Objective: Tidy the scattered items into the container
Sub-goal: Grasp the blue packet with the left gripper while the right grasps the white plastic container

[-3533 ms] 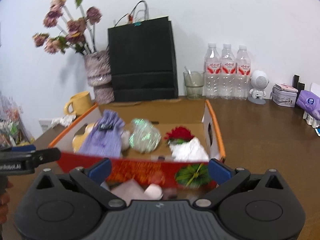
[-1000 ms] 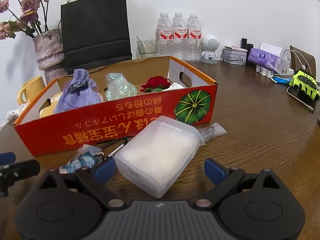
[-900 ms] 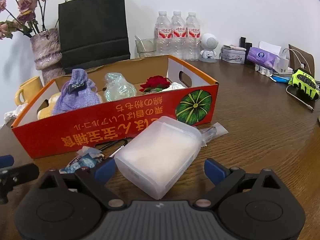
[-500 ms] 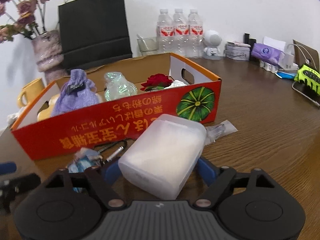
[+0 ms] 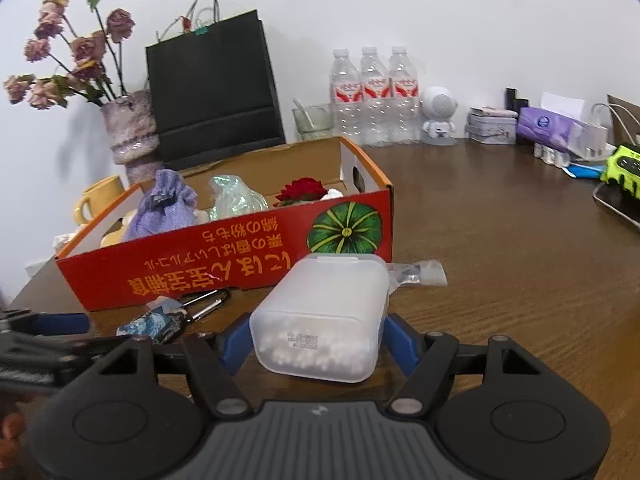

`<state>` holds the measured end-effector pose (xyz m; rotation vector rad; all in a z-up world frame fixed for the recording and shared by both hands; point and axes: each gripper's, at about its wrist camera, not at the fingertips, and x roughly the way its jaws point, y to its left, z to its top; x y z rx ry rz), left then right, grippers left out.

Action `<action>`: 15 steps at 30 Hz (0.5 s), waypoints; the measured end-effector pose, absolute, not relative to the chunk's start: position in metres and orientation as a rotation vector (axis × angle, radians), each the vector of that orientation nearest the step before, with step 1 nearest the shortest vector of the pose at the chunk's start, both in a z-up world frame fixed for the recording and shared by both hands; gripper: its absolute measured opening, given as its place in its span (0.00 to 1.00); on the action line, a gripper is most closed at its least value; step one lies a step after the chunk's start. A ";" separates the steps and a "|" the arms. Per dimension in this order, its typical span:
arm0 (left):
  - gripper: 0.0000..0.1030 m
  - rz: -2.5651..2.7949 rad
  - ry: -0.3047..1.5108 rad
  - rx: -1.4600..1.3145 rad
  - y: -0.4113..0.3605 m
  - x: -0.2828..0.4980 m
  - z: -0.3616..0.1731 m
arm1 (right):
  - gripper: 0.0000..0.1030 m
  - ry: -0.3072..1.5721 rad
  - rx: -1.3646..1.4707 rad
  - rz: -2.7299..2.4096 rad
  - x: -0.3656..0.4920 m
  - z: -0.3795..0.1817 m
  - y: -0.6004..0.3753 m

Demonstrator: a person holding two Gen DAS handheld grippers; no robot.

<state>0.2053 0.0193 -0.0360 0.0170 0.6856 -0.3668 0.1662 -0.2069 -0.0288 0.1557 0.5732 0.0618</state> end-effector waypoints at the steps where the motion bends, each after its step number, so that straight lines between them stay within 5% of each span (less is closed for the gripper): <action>1: 0.96 -0.355 0.692 0.017 0.014 0.208 -0.037 | 0.67 0.572 0.153 0.076 0.167 -0.028 -0.210; 5: 0.80 -0.291 0.708 0.038 -0.002 0.215 -0.042 | 0.67 0.565 0.126 0.140 0.171 -0.027 -0.221; 7: 0.49 -0.254 0.693 0.047 -0.005 0.213 -0.042 | 0.67 0.566 0.121 0.166 0.174 -0.027 -0.226; 10: 0.23 -0.242 0.691 -0.003 -0.002 0.208 -0.039 | 0.67 0.565 0.120 0.201 0.176 -0.027 -0.233; 15: 0.21 -0.187 0.671 -0.026 -0.003 0.194 -0.035 | 0.67 0.557 0.131 0.245 0.176 -0.027 -0.242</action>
